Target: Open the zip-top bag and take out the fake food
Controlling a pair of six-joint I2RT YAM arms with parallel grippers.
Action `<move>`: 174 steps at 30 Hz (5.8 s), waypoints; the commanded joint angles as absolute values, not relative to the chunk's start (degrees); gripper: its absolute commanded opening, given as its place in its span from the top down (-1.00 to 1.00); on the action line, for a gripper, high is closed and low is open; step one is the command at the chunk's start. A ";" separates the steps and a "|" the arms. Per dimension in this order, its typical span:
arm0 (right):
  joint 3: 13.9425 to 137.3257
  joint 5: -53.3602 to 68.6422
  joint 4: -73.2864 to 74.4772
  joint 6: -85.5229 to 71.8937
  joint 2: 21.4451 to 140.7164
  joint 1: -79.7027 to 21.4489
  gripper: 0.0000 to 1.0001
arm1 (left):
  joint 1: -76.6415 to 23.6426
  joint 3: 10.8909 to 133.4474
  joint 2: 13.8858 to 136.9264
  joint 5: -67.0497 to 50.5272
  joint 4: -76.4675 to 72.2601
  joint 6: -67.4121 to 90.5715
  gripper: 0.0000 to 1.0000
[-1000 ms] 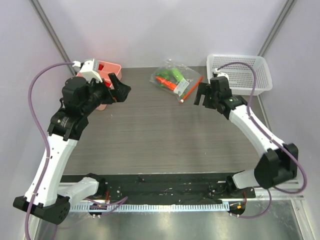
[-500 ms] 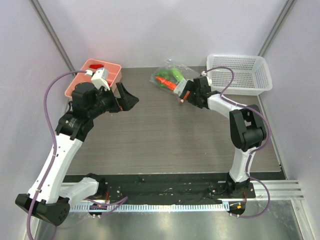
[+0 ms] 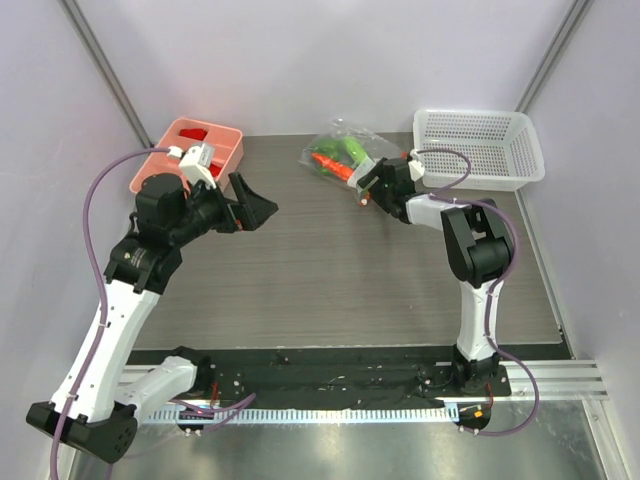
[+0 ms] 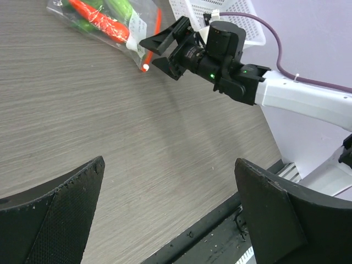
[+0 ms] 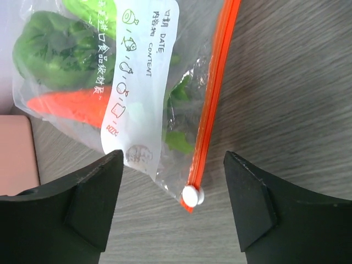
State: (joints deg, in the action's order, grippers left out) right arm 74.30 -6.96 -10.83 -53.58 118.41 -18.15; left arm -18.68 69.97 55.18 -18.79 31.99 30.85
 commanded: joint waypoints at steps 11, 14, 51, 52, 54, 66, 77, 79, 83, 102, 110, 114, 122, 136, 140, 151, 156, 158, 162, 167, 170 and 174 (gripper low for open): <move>77.78 -1.15 -20.57 -51.18 124.28 -17.31 0.56 | -18.46 69.78 54.32 -21.80 31.38 29.88 -1.00; 81.03 2.45 -16.62 -46.34 123.31 -17.58 0.87 | -18.46 69.52 54.14 -21.80 31.03 30.23 -1.00; 125.68 27.25 52.29 23.38 112.49 -37.26 0.98 | -18.46 71.10 49.04 -10.71 27.50 33.14 -1.00; 125.42 26.72 52.12 23.55 112.85 -37.27 0.98 | -18.46 71.10 50.17 -11.51 27.60 32.61 -1.00; 124.02 26.63 52.21 23.82 113.12 -37.18 0.98 | -18.46 70.93 51.67 -15.44 27.95 29.99 -0.98; 123.58 35.48 57.57 28.74 112.33 -36.56 0.98 | -15.93 76.30 68.19 -36.11 26.05 16.31 -0.59; 113.39 37.71 49.84 27.69 107.32 -36.83 0.98 | -14.15 66.09 71.36 -20.05 10.54 58.78 -0.68; 112.77 37.36 49.31 27.42 106.79 -37.00 0.98 | -14.24 66.53 72.68 -19.25 10.11 64.67 -0.70; 113.03 36.13 48.96 27.16 106.08 -37.79 0.98 | -14.50 68.02 78.38 -21.26 10.11 73.02 -0.62; 100.10 15.13 38.01 19.55 98.81 -44.03 -0.33 | -17.58 59.96 75.07 -11.52 4.23 73.74 1.00; 66.73 12.74 0.90 1.68 77.62 -42.72 -0.82 | -17.49 52.56 65.06 -5.28 6.68 80.59 1.00; 53.57 17.37 -12.54 -2.19 71.91 -41.93 -0.62 | -17.49 52.38 62.58 -4.13 9.75 82.44 0.99; 47.90 27.25 -30.31 -9.57 73.91 -41.92 0.00 | -17.49 50.54 61.44 -6.24 7.91 85.78 1.00; 44.91 30.67 -36.74 -15.03 76.82 -42.01 0.24 | -17.58 49.13 60.47 -7.73 4.93 88.33 1.00; 44.38 30.50 -37.44 -15.29 77.34 -41.92 0.24 | -17.58 48.87 60.12 -8.52 4.48 88.77 1.00; 44.21 29.09 -41.04 -17.84 79.71 -42.01 0.61 | -17.49 48.34 59.76 -9.84 2.02 90.35 1.00; 44.91 27.33 -40.89 -16.98 80.42 -41.92 0.98 | -17.58 47.02 58.89 -10.37 1.84 85.19 0.83; 47.44 26.90 -33.02 -13.99 80.16 -41.92 0.98 | -17.49 47.81 57.49 -10.37 5.16 79.83 0.24; 51.15 26.37 -21.58 -6.25 79.54 -41.40 0.98 | -17.49 50.79 52.92 -5.30 17.03 58.69 -0.11; 54.74 31.44 -12.77 -0.27 79.54 -40.35 0.98 | -17.49 51.77 46.85 -13.24 13.39 41.16 0.11; 57.99 35.66 -6.53 4.11 80.94 -39.90 0.98 | -17.58 55.35 50.86 -31.24 6.09 34.82 0.06; 61.25 43.39 -1.24 7.20 82.09 -37.54 0.98 | -17.58 64.84 61.94 -54.80 10.69 27.97 0.00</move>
State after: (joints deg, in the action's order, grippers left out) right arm 56.42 34.20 -8.43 1.15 81.45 -39.27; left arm -17.52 56.12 52.60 -28.05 12.32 40.93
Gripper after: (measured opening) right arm 0.020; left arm 0.505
